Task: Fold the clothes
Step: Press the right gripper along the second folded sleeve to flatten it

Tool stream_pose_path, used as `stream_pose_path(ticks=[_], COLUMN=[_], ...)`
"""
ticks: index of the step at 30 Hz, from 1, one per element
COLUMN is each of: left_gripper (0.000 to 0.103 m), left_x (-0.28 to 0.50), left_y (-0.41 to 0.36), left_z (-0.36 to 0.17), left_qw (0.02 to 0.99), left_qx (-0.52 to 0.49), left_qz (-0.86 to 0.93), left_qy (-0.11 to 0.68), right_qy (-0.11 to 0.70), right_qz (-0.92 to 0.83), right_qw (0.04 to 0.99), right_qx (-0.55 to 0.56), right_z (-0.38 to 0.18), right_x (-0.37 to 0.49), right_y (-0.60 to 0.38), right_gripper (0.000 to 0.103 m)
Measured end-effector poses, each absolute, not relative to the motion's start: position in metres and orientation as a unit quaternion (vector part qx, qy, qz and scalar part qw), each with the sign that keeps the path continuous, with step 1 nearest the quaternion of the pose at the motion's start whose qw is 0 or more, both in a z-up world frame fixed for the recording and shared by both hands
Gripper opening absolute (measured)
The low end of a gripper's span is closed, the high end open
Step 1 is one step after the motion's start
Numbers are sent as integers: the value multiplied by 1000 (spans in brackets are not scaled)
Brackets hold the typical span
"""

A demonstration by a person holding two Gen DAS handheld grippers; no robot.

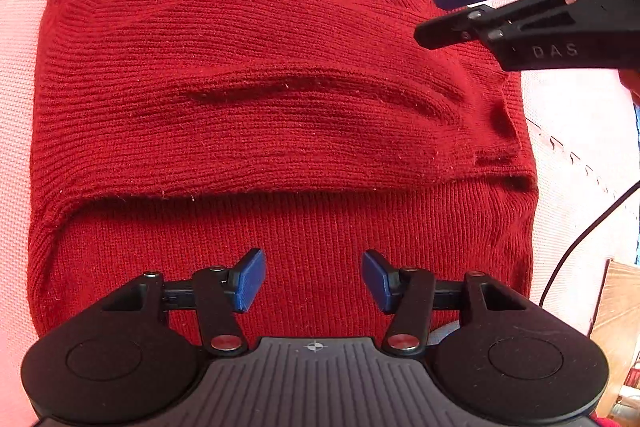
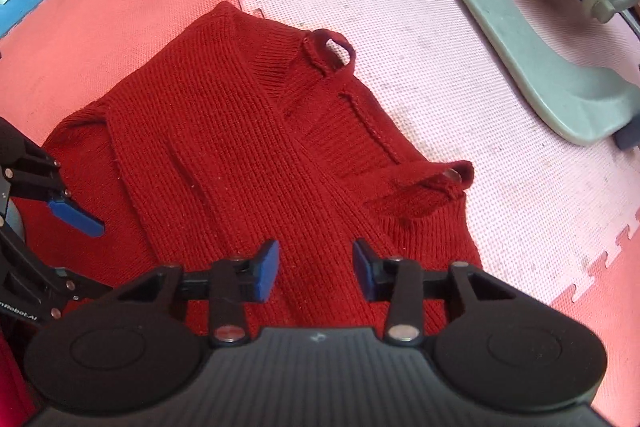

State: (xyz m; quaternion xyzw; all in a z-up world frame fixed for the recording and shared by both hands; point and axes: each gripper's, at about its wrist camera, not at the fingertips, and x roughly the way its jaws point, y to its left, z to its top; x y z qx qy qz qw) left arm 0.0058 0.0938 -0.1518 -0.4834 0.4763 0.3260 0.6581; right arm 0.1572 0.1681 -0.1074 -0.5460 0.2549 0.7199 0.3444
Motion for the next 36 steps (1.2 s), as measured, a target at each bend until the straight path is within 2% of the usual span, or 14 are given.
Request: stream_pose_path(ticks=[19,21,22,23,32,36], left_gripper=[56,56,56,56,56,56], left_x=[6,6,5,5,2,2], left_y=[78,77,76,76,76,74], left_z=[-118,-119,-120,-120,-122,-123], left_qw=[687,686,685,685,686,686], left_qx=[-460,-463,-464,-466,-469,-467], left_qz=[307,306,305,305,299,295], left_qy=[472,471,471,470,469,472], right_qy=[237,252,260,258,240,217], right_qz=[705,699,694,692,687,670], right_qw=[298,292,289,285,349,377], right_qx=[-598,-602,-606,-611,-591,-601], right_z=[-140,-151,-156,-159,-141,-150], right_x=[132,131,131,130,146,145], right_y=[192,196,198,198,201,203], right_gripper=[40,31,10,7,5,5])
